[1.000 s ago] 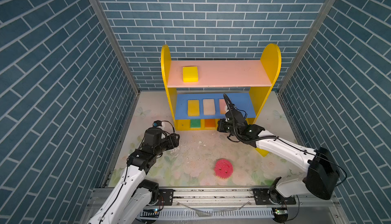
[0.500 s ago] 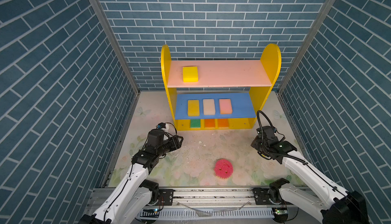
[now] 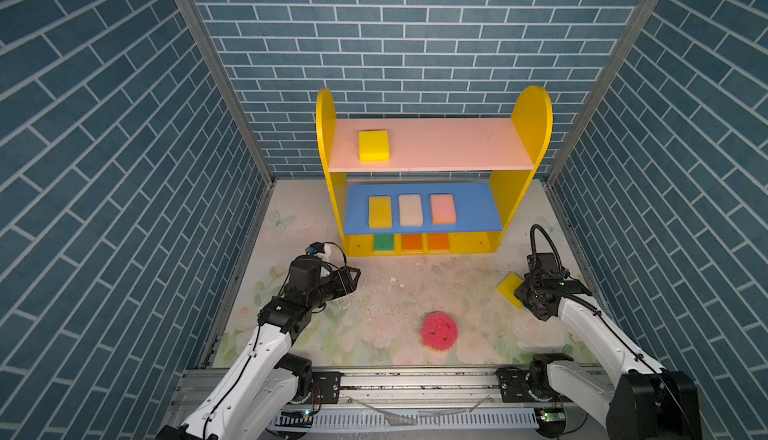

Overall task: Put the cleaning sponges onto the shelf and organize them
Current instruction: 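Grasp the bright yellow sponge with the right gripper and lift it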

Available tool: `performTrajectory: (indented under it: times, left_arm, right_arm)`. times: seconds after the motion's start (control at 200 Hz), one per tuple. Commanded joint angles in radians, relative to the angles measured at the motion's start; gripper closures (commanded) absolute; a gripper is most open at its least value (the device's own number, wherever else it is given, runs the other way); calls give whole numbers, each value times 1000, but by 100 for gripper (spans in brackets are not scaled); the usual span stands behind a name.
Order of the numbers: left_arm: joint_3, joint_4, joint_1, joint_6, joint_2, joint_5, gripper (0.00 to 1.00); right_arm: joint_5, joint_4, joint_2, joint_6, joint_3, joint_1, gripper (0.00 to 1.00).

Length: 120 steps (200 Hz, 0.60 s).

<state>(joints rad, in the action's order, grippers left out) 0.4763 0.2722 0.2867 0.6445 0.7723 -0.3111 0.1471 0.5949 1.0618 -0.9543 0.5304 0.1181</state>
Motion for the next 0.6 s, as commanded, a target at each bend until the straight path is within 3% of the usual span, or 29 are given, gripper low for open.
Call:
performTrajectory:
  times: [0.0, 0.09, 0.345, 0.595]
  left_arm:
    - [-11, -6, -1, 7, 1, 9, 30]
    - [-8, -16, -1, 11, 15, 10, 30]
    - [15, -17, 0, 4, 51, 18, 30]
    - [27, -20, -1, 1, 74, 15, 30]
  right_arm:
    - [-102, -149, 52, 14, -49, 0, 63]
    - [-130, -227, 85, -5, -74, 46, 75]
    - [-34, -238, 117, -33, -31, 332, 92]
    - [66, -201, 105, -36, 39, 586, 99]
